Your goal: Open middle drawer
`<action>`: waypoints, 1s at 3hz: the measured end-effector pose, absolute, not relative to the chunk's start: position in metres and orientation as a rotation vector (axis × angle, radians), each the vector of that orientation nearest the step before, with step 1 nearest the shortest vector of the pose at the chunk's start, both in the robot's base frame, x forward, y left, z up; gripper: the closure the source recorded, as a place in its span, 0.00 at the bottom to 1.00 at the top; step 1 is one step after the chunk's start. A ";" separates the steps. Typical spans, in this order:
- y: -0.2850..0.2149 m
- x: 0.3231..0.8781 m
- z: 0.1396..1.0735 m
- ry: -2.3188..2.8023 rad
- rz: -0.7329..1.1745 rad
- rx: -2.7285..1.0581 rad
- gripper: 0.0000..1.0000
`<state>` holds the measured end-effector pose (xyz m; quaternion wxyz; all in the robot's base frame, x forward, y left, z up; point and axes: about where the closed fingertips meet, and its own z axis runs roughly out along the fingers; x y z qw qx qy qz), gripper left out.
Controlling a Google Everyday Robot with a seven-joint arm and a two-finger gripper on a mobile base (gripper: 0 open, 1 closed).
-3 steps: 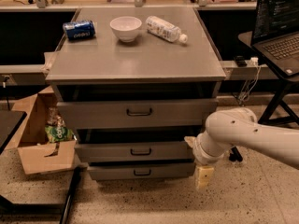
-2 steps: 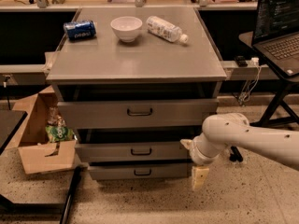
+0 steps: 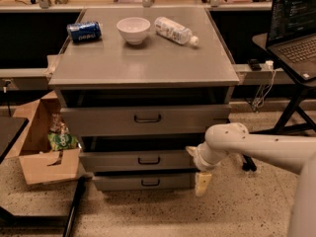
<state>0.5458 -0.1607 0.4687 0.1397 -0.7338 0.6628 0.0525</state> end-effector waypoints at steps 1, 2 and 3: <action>-0.163 0.573 0.441 1.946 0.136 -2.091 0.00; -0.163 0.599 0.420 1.977 0.123 -2.057 0.00; -0.160 0.619 0.404 1.992 0.130 -2.036 0.18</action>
Offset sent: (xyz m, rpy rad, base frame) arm 0.0863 -0.0050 -0.0716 -0.0081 -0.0232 -0.1080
